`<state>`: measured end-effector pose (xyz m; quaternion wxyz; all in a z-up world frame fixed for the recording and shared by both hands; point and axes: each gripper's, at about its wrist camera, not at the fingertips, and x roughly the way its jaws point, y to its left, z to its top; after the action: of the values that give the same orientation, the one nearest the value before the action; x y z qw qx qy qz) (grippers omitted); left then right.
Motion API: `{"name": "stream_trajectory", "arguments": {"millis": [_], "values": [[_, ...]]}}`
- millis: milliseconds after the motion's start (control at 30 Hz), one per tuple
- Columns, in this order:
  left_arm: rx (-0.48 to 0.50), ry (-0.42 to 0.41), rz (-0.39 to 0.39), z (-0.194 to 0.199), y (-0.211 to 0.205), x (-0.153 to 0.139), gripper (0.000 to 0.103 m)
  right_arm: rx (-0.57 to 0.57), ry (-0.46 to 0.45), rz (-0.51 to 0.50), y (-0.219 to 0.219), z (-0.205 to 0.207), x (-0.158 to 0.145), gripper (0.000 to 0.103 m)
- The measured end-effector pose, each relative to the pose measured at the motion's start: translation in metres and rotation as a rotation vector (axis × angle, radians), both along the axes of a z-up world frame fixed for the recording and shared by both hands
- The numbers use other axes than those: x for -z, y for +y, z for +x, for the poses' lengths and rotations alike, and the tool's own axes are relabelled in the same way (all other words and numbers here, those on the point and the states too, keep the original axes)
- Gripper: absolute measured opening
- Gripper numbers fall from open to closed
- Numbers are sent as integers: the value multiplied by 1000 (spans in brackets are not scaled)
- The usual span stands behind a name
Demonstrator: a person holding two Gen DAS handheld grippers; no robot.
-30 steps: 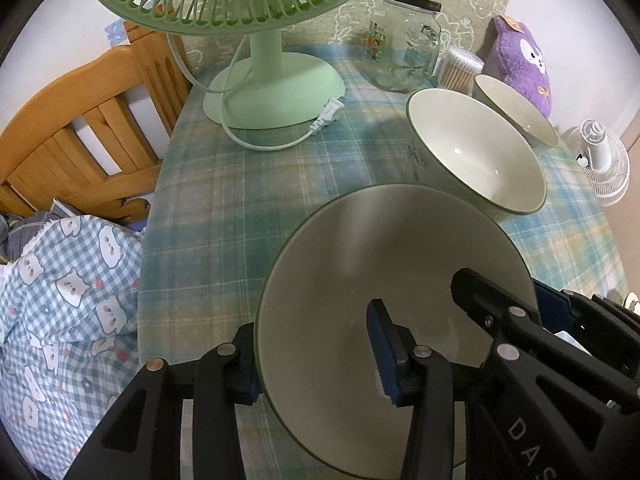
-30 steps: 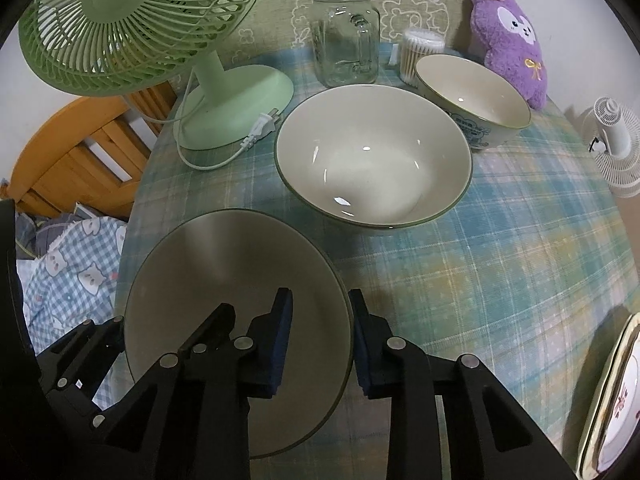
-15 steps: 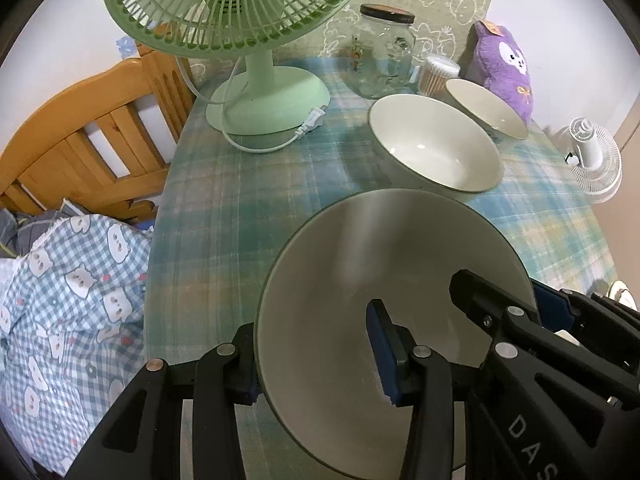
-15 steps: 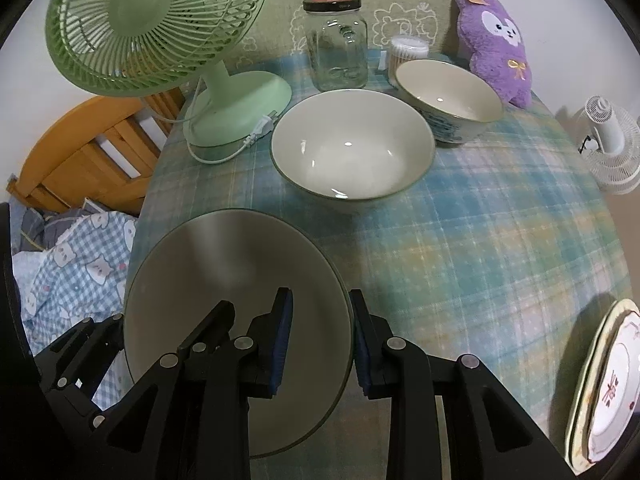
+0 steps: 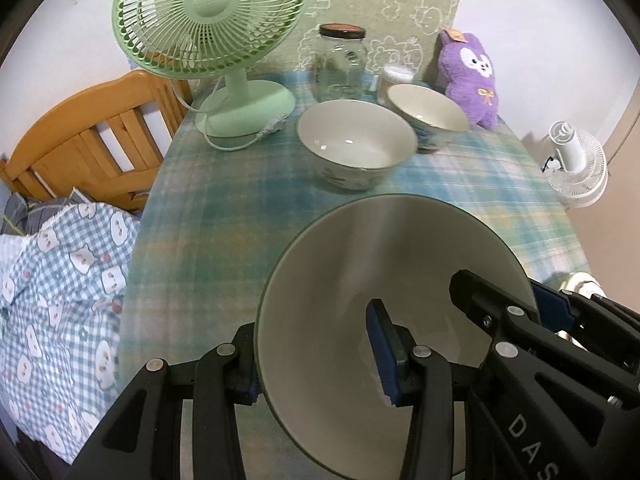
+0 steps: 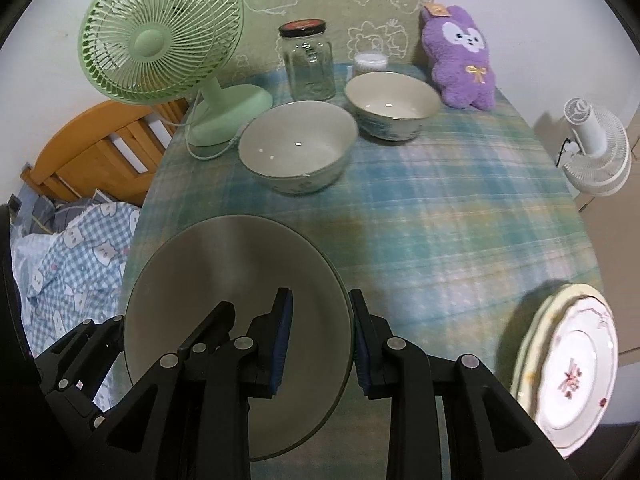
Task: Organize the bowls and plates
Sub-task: 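Lift the large bowl and carry it toward the plate stack, then lower the large bowl beside the plate stack and open both grippers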
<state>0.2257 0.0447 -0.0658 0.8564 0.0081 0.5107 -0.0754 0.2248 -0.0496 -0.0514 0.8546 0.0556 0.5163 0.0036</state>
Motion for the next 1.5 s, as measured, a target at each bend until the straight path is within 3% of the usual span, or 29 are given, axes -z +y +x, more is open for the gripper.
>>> {"name": "stream_trajectory", "arguments": {"millis": [233,533,1033,1333,1400,1500], "values": [[-7,-2,-15,-32,-30,-2,44,-1,-6,-10,-32,-33,-6,31],[-24,24,-20,-60,-58,14,44,-22,21,-22,-64,-62,8,31],[-38,77,-7,-75,-89,48,44,-34,81,-20,-96,-75,46,31],[-68,68,15,-77,-93,51,44,-54,92,-2,-100,-73,57,31],[-74,84,8,-78,-93,51,46,-52,100,0,-101,-73,57,31],[-77,95,23,-79,-93,51,63,-56,116,-4,-101,-73,57,31]]}}
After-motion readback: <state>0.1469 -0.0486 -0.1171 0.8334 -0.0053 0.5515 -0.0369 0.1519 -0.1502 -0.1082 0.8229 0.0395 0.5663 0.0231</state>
